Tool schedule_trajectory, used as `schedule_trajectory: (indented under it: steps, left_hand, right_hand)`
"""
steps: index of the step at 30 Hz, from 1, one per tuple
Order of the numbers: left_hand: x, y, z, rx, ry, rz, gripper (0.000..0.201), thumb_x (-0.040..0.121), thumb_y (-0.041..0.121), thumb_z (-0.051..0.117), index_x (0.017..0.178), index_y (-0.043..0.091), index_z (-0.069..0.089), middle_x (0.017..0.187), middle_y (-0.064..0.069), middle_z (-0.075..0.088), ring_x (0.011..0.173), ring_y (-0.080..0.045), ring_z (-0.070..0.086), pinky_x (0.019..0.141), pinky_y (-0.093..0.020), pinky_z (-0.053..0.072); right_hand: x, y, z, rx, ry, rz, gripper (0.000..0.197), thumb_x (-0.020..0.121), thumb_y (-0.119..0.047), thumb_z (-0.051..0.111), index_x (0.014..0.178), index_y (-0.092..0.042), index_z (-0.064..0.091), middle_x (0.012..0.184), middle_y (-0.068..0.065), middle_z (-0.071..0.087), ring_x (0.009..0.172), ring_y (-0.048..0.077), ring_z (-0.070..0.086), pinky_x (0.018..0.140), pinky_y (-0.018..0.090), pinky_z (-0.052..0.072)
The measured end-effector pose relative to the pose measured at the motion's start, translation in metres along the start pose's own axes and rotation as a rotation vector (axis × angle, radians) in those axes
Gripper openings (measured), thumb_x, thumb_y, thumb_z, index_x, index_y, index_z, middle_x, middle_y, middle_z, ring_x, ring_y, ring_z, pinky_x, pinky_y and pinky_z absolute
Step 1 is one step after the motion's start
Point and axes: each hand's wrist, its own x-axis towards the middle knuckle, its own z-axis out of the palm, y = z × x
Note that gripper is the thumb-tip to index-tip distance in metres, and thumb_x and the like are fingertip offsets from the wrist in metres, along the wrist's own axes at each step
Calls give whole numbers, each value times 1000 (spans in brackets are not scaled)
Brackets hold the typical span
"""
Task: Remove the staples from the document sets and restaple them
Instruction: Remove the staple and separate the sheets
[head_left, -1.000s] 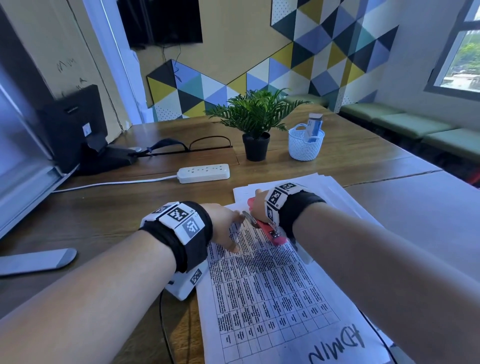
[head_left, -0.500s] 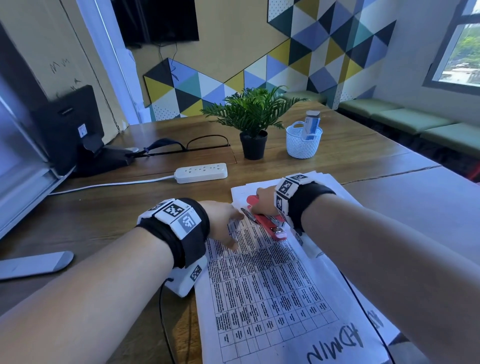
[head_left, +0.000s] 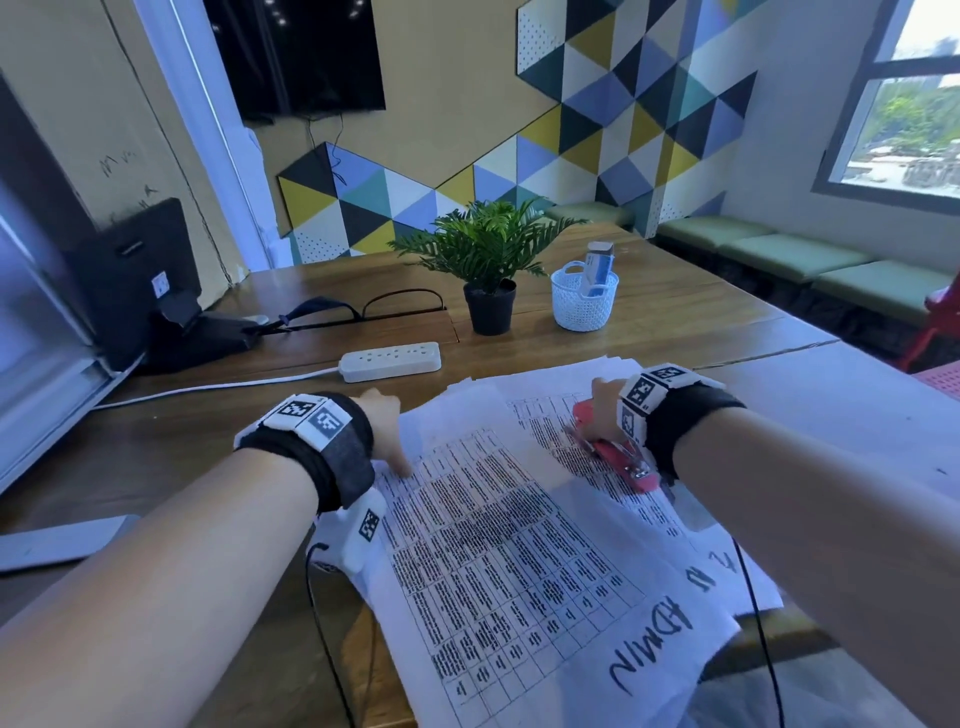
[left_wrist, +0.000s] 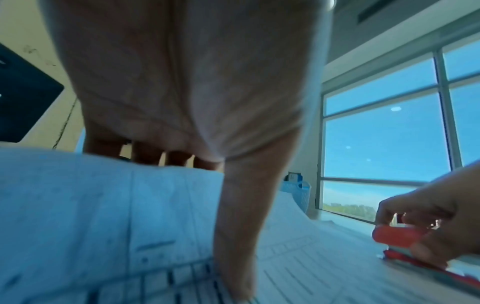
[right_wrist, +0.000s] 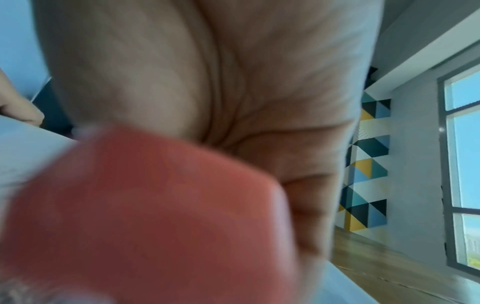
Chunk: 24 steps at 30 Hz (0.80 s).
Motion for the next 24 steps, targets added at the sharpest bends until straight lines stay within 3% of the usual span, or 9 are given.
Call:
schedule_trajectory:
  steps: [2, 3, 7, 11, 14, 18, 21, 24]
  left_hand:
    - [-8, -7, -4, -154, 52, 28, 55, 79, 34, 76, 122, 10, 51, 110, -6, 57, 94, -22, 56, 72, -30, 43]
    - [-11, -11, -6, -208, 74, 33, 46, 80, 28, 75, 117, 13, 52, 105, -4, 58, 90, -21, 54, 70, -28, 41]
    - [-38, -24, -18, -478, 277, 119, 34, 78, 11, 73, 106, 16, 53, 103, -1, 56, 90, -20, 51, 60, -28, 36]
    - [-69, -26, -16, -614, 472, 224, 28, 77, 11, 68, 102, 24, 62, 99, 1, 67, 89, -24, 60, 65, -29, 40]
    - [-87, -21, -10, -686, 563, 273, 25, 80, 12, 64, 91, 35, 62, 92, 8, 68, 81, -19, 62, 60, -26, 41]
    - [-101, -16, -2, -706, 620, 340, 29, 83, 13, 59, 89, 42, 62, 90, 17, 68, 84, -25, 64, 65, -32, 45]
    - [-103, -17, 2, -698, 657, 340, 30, 84, 16, 59, 93, 44, 62, 92, 20, 68, 87, -22, 64, 76, -38, 50]
    - [-103, -16, 4, -658, 700, 350, 29, 87, 19, 59, 102, 43, 64, 94, 24, 63, 96, -12, 60, 89, -35, 43]
  right_hand:
    - [-3, -3, -10, 57, 121, 28, 48, 82, -47, 52, 117, -14, 54, 115, 8, 59, 100, 26, 60, 85, 30, 47]
    - [-3, -5, -13, 131, 167, 31, 45, 81, -46, 55, 112, -13, 54, 109, 7, 60, 92, 24, 60, 81, 31, 50]
    - [-21, -23, -35, 636, 294, -167, 19, 89, -25, 58, 95, -8, 64, 94, 4, 62, 85, 18, 56, 75, 27, 48]
    - [-47, -48, -31, 1055, 184, -273, 20, 87, -25, 64, 94, -8, 70, 75, 0, 58, 58, 11, 49, 52, 20, 41]
    - [-59, -62, -23, 1232, 94, -243, 15, 85, -27, 66, 81, -13, 68, 69, -3, 57, 53, 10, 46, 49, 20, 35]
    - [-70, -72, -18, 1396, 52, -202, 17, 83, -28, 69, 83, -11, 65, 65, -2, 55, 51, 11, 41, 46, 22, 28]
    - [-74, -74, -18, 1461, 52, -184, 16, 81, -28, 70, 85, -13, 66, 64, -3, 54, 50, 10, 40, 47, 22, 27]
    - [-76, -76, -20, 1459, 63, -176, 17, 80, -28, 71, 84, -12, 70, 64, -4, 56, 50, 10, 40, 47, 22, 28]
